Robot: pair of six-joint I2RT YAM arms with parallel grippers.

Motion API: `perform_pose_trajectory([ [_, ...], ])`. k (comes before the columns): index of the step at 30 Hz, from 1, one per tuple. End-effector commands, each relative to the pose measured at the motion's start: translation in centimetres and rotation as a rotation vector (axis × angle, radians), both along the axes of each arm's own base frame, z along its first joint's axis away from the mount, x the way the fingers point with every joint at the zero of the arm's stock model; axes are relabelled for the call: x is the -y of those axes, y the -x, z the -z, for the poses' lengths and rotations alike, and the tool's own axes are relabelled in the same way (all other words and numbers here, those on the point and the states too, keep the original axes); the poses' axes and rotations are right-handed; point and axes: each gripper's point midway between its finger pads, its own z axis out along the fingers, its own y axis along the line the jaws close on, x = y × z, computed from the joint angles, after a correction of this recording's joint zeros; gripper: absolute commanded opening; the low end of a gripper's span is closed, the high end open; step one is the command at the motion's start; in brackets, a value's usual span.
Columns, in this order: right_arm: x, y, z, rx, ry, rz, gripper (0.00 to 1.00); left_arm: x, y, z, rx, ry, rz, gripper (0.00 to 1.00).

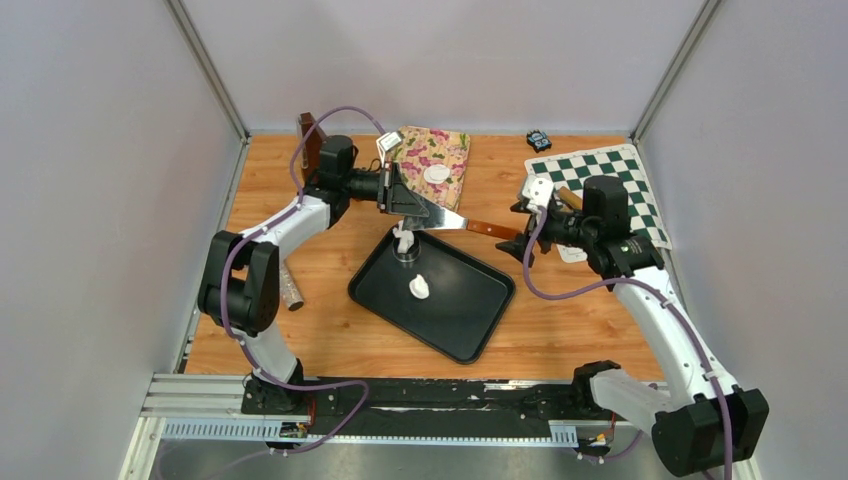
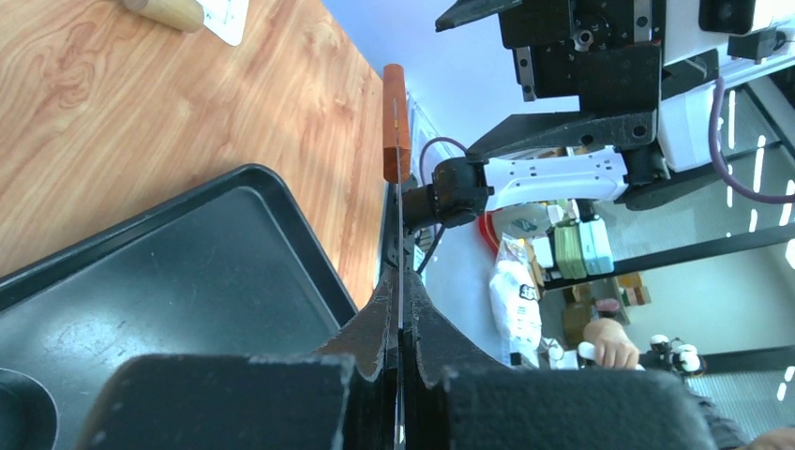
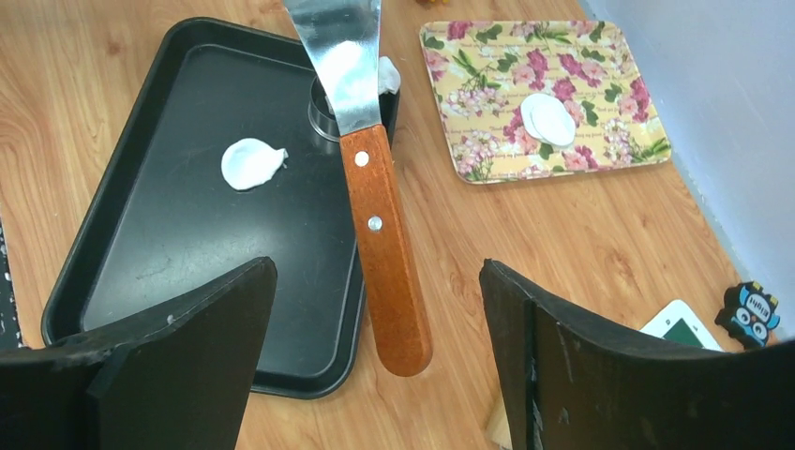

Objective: Roll out the dumpling wrappers from the dough

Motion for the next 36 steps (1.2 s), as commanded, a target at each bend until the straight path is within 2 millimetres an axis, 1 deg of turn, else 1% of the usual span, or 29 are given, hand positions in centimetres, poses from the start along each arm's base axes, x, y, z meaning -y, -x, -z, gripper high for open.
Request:
perform_pose_trajectory([
  [1,-0.9,0.8,-0.4,0.083,-0.019,-0.142,0.83,-0.2,1.3,-3.9,0.092,0.077,0.046,0.00],
  [3,-0.9,0.6,0.2,0.116,-0.003,-0.164,0.84,-0.2,1.5,-4.2,0.094,0.086,0.048,0.00],
  [6,-0.8,0.0,1.5,0.184,0.038,-0.190,0.91,-0.3,1.8,-4.6,0.094,0.091,0.048,0.00],
  [7,-0.8,-0.3,1.8,0.212,0.056,-0.197,0.92,-0.3,2.0,-4.8,0.099,0.093,0.048,0.00],
  [10,-0.6,-1.0,2.6,0.260,0.086,-0.202,0.92,-0.4,2.3,-5.3,0.107,0.096,0.047,0.00],
  [13,-0.7,-1.5,2.8,0.288,0.084,-0.203,0.91,-0.5,2.4,-5.4,0.106,0.097,0.048,0.00],
  [18,-1.2,-2.4,2.3,0.345,0.054,-0.201,0.86,-0.4,2.3,-5.0,0.093,0.093,0.043,0.00],
  [24,-2.7,-2.0,1.0,0.355,-0.011,-0.278,0.76,-0.4,2.2,-4.7,0.087,0.090,0.039,0.00],
  [29,-3.7,-1.0,1.7,0.342,-0.026,-0.332,0.71,-0.3,2.0,-4.5,0.087,0.088,0.035,0.00],
  [33,-4.4,-1.0,1.8,0.345,-0.033,-0.338,0.67,-0.3,1.9,-4.4,0.080,0.088,0.036,0.00],
  [36,-4.6,-1.4,2.0,0.356,-0.026,-0.322,0.62,-0.3,1.9,-4.4,0.080,0.088,0.036,0.00],
])
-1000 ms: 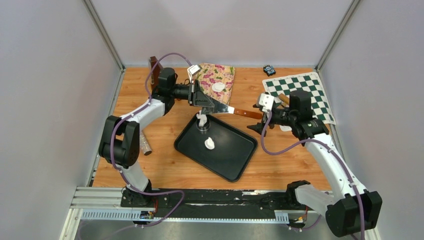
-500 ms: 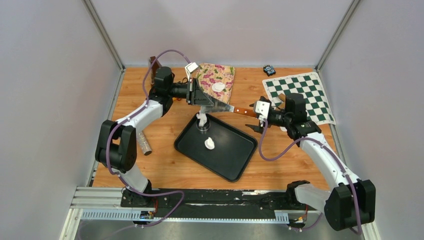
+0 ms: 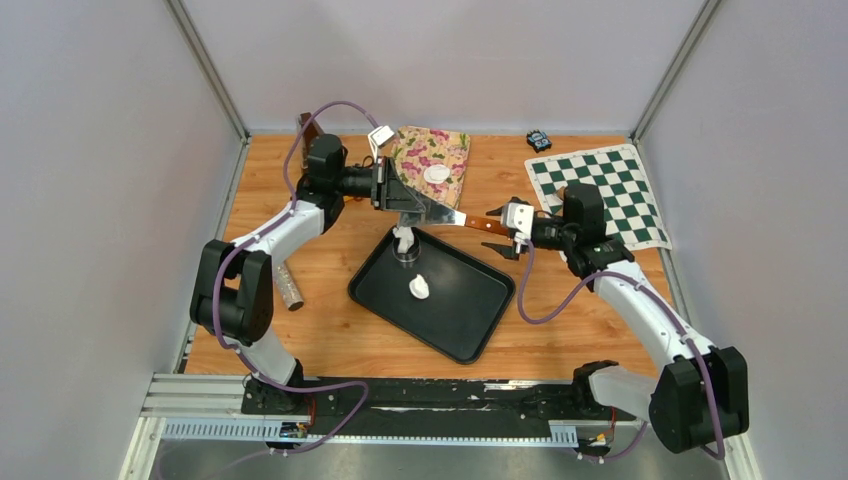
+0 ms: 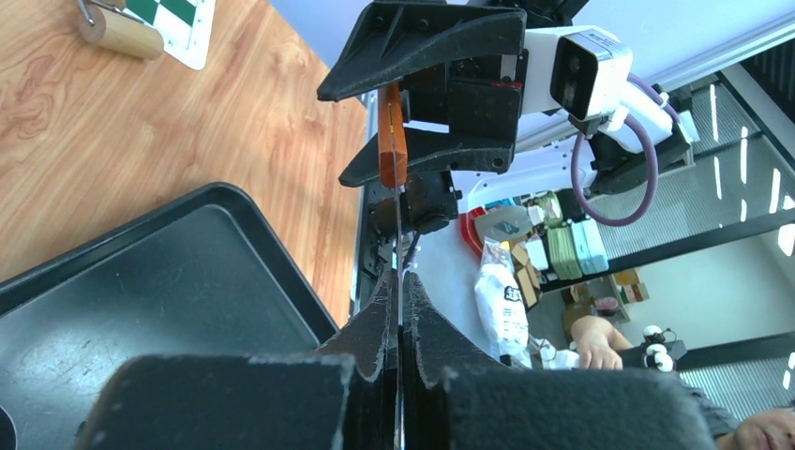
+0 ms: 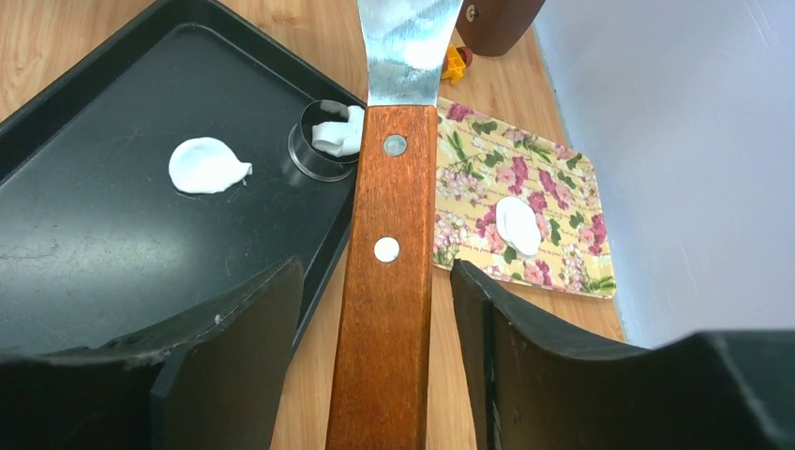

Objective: Roll out the dumpling wrappers from the dough

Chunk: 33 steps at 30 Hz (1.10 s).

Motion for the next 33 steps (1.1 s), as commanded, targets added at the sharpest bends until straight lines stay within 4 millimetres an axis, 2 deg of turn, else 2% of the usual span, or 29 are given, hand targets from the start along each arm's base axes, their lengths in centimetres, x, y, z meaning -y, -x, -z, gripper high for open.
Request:
perform_pose_trajectory([
  [1,-1.4,0.1,-1.0,0.054,-0.038,-0.052,0.60,0.1,0.6,-1.3,0.062,0.022,0.020,0.00],
  [5,-1.3,-0.6,-0.8,0.080,-0.038,-0.020,0.60,0.0,0.7,-1.6,0.068,0.024,0.018,0.00],
  [11,-0.7,-1.2,-0.9,0.104,-0.041,0.027,0.66,0.0,1.0,-1.8,0.073,0.027,0.023,0.00],
  [16,-0.7,-1.0,-0.8,0.091,-0.048,0.016,0.65,-0.1,1.1,-1.9,0.077,0.027,0.025,0.00],
  [20,-0.5,-1.6,-1.2,0.098,-0.046,0.043,0.62,-0.2,1.3,-1.7,0.072,0.024,0.028,0.00],
  [22,-0.4,-1.7,-1.2,0.098,-0.044,0.046,0.55,-0.2,1.3,-1.8,0.074,0.024,0.027,0.00],
  [27,-0.5,-1.5,-1.0,0.098,-0.040,0.031,0.18,-0.2,1.3,-1.9,0.075,0.025,0.026,0.00],
  [30,-0.4,-1.6,-1.2,0.108,-0.033,0.038,0.01,-0.1,1.2,-1.8,0.077,0.025,0.024,0.00],
  [33,-0.3,-1.1,-1.3,0.111,-0.017,0.019,0.00,-0.1,0.9,-1.7,0.080,0.023,0.012,0.00],
])
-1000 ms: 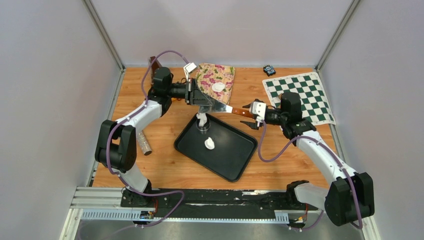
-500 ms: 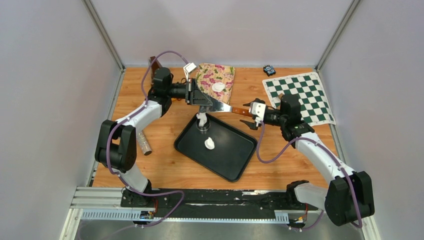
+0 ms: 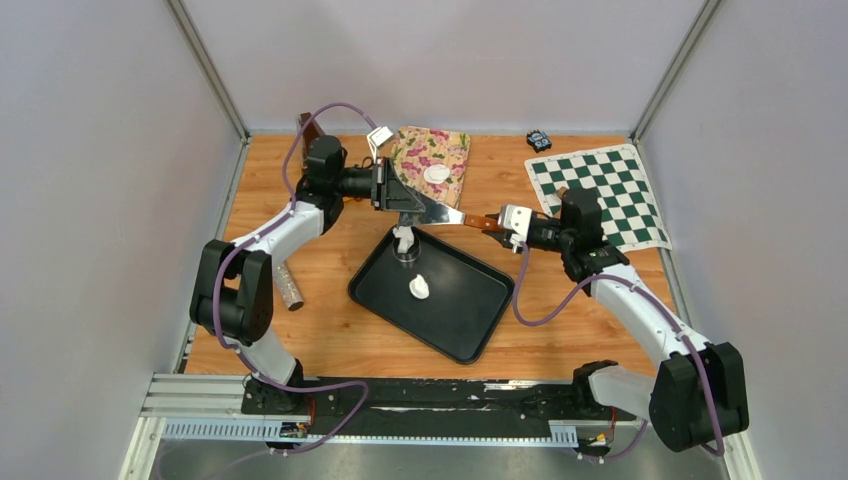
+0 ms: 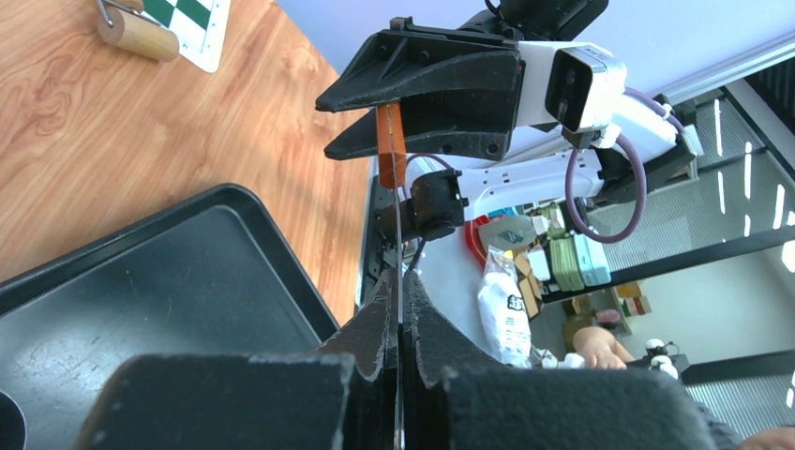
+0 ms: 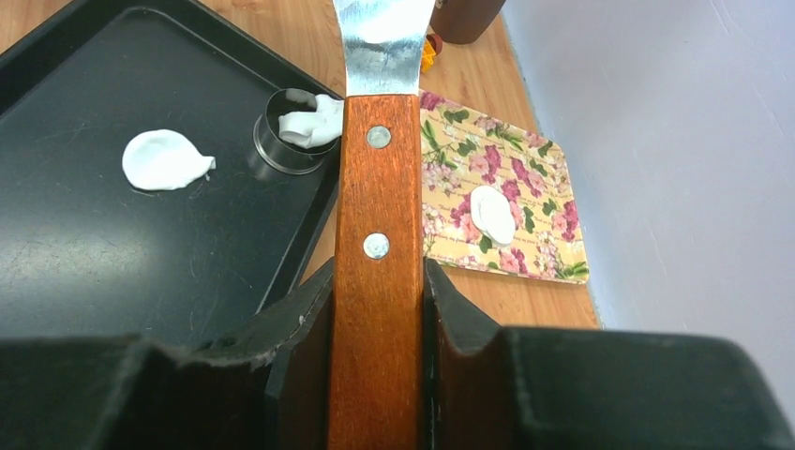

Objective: Roll out the dumpling wrappers from the dough

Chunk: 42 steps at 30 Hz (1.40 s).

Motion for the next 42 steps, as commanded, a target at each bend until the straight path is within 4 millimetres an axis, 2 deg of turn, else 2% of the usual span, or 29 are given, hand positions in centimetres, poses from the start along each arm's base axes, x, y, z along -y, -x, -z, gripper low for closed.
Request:
perform_pose_trajectory([
  [1,-0.4,0.5,-1.9,0.048,-0.001,-0.048,0.00,-0.1,1.1,-2.0,0.081,0.023,0.037,0.00],
  [3,-0.4,1.1,-2.1,0.029,0.005,-0.066,0.00,-0.3,0.6,-1.6,0.068,0.012,0.017,0.04],
  [4,-0.5,1.5,-2.1,0.012,0.012,-0.083,0.00,-0.5,0.1,-1.3,0.067,0.005,0.001,0.16],
  [5,-0.5,1.7,-2.3,-0.003,0.017,-0.093,0.00,-0.6,-0.1,-1.1,0.063,0.001,-0.008,0.24],
  [6,-0.5,2.0,-2.5,-0.021,0.019,-0.099,0.00,-0.9,-0.6,-0.8,0.057,-0.006,-0.026,0.49],
  [7,-0.4,2.1,-2.8,-0.037,0.023,-0.091,0.00,-1.1,-0.9,-0.6,0.055,-0.010,-0.037,0.62],
  [8,-0.2,2.1,-3.2,-0.055,0.027,-0.072,0.00,-1.5,-1.5,-0.4,0.050,-0.017,-0.062,0.84],
  [10,0.5,1.8,-3.6,-0.105,0.043,-0.008,0.00,-2.6,-2.5,-0.1,0.046,-0.033,-0.107,0.98],
  [13,1.7,2.3,-3.9,-0.146,0.103,0.048,0.00,-4.4,-3.8,-0.1,0.074,-0.049,-0.163,1.00],
  [15,2.7,3.2,-3.5,-0.206,0.145,0.088,0.00,-6.8,-5.1,-0.2,0.114,-0.072,-0.227,1.00],
  [16,3.3,3.7,-3.3,-0.235,0.170,0.108,0.00,-7.5,-5.2,0.0,0.068,-0.102,-0.248,1.00],
  [17,3.8,4.2,-2.8,-0.269,0.203,0.134,0.00,-8.8,-6.1,0.6,0.147,-0.142,-0.287,1.00],
  [18,4.5,4.7,-2.3,-0.308,0.239,0.159,0.00,-9.3,-5.7,1.3,0.095,-0.200,-0.296,1.00],
  [19,5.2,5.5,-1.6,-0.348,0.280,0.178,0.00,-10.4,-5.8,3.1,0.120,-0.312,-0.326,1.00],
  [20,6.1,6.1,-0.9,-0.381,0.323,0.211,0.00,-10.8,-5.7,3.9,0.141,-0.358,-0.328,1.00],
  [21,6.7,6.8,0.0,-0.422,0.360,0.237,0.00,-11.6,-5.7,5.9,0.158,-0.438,-0.347,1.00],
  [27,9.6,10.5,5.8,-0.596,0.628,0.364,0.00,-14.0,-5.5,13.5,0.186,-0.695,-0.405,1.00],
  [31,9.9,11.9,8.1,-0.657,0.755,0.372,0.00,-14.2,-5.1,16.8,0.204,-0.823,-0.421,0.96],
  [39,8.4,11.3,10.0,-0.736,0.826,0.401,0.00,-14.6,-5.0,20.1,0.225,-0.965,-0.455,0.78],
  [42,7.5,11.5,11.2,-0.773,0.834,0.409,0.00,-15.2,-5.2,21.1,0.205,-1.001,-0.469,0.68],
])
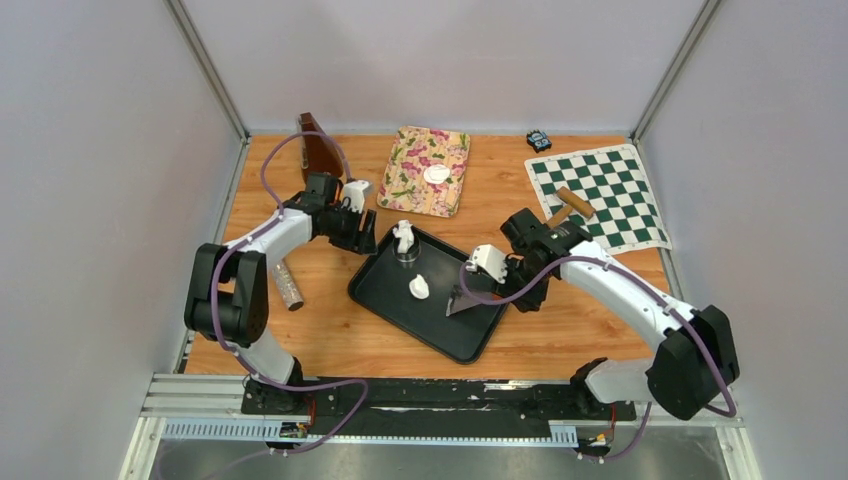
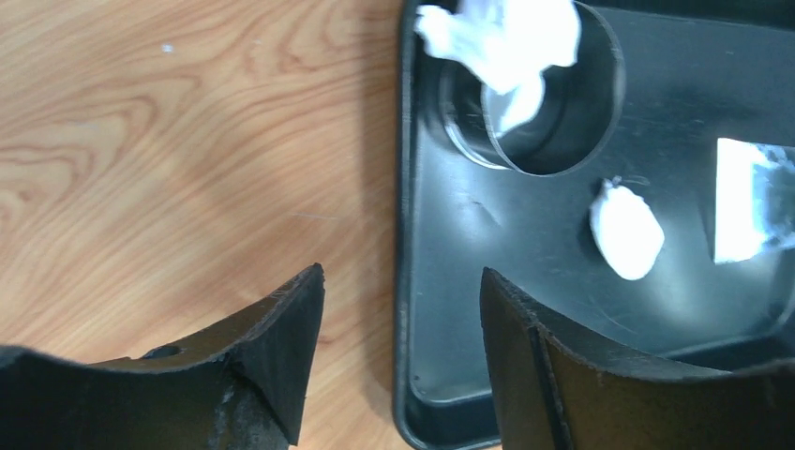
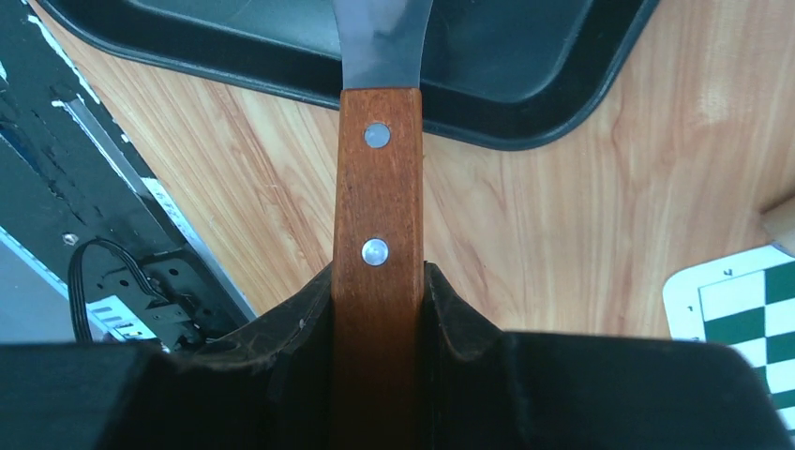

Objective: Roll out the dumpling wrappers from the dough

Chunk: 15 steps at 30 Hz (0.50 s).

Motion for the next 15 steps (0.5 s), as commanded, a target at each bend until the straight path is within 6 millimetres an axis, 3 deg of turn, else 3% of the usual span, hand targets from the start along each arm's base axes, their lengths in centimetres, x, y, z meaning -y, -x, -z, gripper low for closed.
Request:
perform_pose_trajectory([
  [1,-1.4,-1.1,0.7,0.018,0.012,0.070,0.00,-1.6,-1.9,1.4,0.045,-0.090,-0.052,0.67],
  [5,-2.6,-0.6,1.9,-0.002,0.013,0.077,0.00,-2.2,-1.8,2.8,0.011,-0.134,-0.078,0.64],
  [11,-4.4,0.0,2.1,-0.021,-0.007,0.124,0.00,-2.6,-1.3,3.8,-0.009,-0.170,-0.117,0.62],
  [15,-4.4,0.7,3.6,-0.038,0.001,0.169,0.00,-2.5,-1.0,4.0,-0.018,-0.163,-0.123,0.53],
])
